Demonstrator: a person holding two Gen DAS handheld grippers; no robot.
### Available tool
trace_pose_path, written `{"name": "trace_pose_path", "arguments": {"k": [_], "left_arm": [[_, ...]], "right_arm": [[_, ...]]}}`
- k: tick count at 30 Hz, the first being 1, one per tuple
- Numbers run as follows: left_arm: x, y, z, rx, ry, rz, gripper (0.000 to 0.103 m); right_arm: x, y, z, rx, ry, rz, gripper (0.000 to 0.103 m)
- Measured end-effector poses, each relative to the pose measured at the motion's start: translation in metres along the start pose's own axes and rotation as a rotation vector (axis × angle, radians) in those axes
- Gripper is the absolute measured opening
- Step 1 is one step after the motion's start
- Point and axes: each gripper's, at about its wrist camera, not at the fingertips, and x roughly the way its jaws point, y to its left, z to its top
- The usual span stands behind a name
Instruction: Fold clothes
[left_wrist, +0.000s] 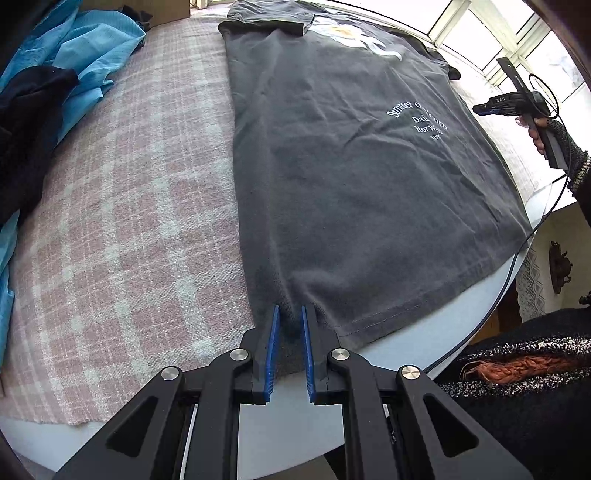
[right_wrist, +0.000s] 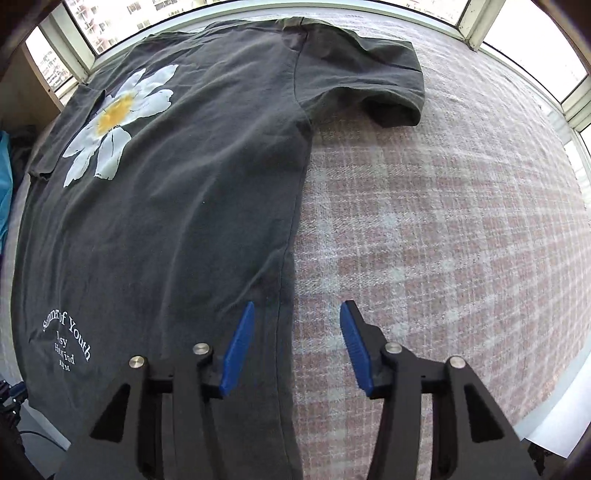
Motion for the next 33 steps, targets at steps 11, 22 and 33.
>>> {"name": "trace_pose_path", "arguments": {"k": [11,22,33], "left_arm": [[0.004,-0.004,-0.001,-0.004,0.004,0.005,0.011],[0.002,-0.003,-0.002,-0.018,0.0,-0.004,0.011],[0.001,-0.006,0.0,-0.013,0.007,-0.004,0.012]], "right_arm": [[0.006,-0.001,-0.009,-0.011,0.034,0.058,0.007],[-0.013,-0.018,-0.017,0.109,0.008,0.116,0.043],[0.001,0.028,-0.029,-0.075,0.059,0.085,0.005]]}}
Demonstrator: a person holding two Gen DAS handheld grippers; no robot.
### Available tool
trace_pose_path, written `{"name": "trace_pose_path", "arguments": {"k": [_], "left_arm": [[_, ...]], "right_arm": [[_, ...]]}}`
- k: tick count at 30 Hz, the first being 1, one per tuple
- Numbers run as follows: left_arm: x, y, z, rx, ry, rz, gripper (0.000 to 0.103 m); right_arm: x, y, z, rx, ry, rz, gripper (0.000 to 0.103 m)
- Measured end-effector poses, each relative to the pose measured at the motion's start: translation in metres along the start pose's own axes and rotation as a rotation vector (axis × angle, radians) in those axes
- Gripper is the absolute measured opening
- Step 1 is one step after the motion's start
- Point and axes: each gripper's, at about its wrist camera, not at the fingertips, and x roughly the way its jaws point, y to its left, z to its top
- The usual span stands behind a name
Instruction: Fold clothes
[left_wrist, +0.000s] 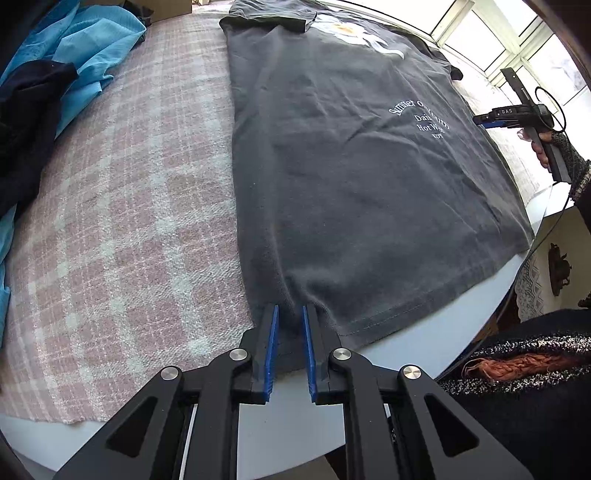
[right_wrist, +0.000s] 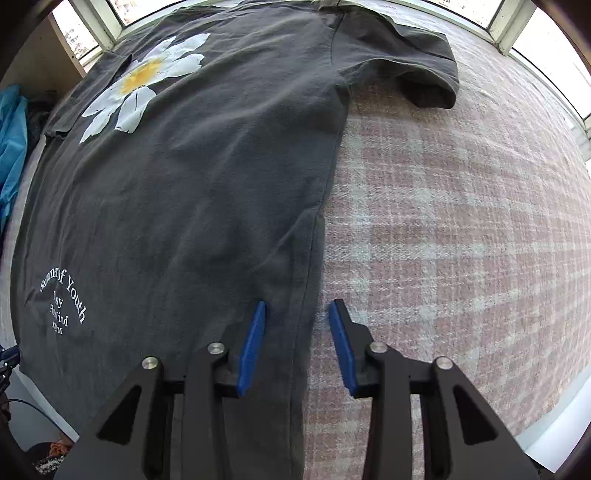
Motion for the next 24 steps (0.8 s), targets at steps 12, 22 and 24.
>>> {"name": "trace_pose_path", "arguments": {"k": [12,22,24], "left_arm": [[-0.002,-0.005,0.001,0.002,0.009,-0.005,0.012],[-0.029,-0.02,0.06,0.069,-0.099,-0.014,0.015],[-0.019,-0.03,0.08,0.096,-0.091,-0.002,0.015]], "right_arm": [[-0.006,-0.038,0.039,0.143,-0.015,-0.007,0.021],[0.011,0.026,0.081,-0.048,-0.09,-0.055,0.017],[0.011,0.014,0.076,-0.011,-0.05,-0.136,0.017]]}}
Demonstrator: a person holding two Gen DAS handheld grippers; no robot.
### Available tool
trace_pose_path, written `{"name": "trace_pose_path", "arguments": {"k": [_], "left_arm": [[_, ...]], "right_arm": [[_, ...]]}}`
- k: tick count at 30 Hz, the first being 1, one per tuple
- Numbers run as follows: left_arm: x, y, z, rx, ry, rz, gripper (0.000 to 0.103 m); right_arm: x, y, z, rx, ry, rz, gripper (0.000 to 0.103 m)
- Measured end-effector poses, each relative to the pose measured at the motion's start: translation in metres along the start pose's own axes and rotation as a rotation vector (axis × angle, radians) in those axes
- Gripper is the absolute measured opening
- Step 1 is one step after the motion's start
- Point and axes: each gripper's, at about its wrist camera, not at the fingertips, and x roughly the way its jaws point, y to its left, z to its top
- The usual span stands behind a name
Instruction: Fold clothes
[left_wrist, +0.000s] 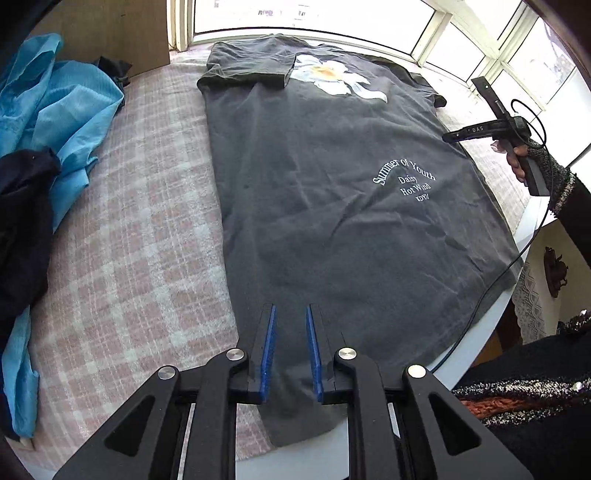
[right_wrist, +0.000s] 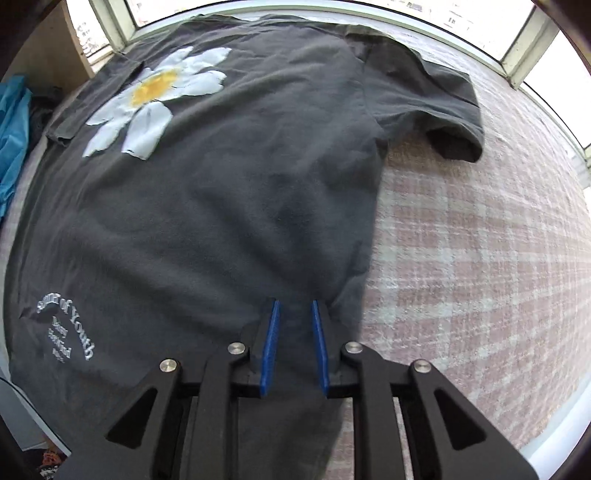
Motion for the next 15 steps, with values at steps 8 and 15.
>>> {"name": "trace_pose_path", "arguments": {"k": [8,15], "left_arm": [[0.018,0.064,0.088,0.022,-0.044,0.057,0.016],[0.086,0.103,0.185,0.006,0.0,0.089,0.022]], "right_arm": [[-0.032,-0.012,0.021,0.141,-0.075,0.063,0.02],[-0.023,-0.023,0.027,0.156,-0.055,0.068,0.02]]}}
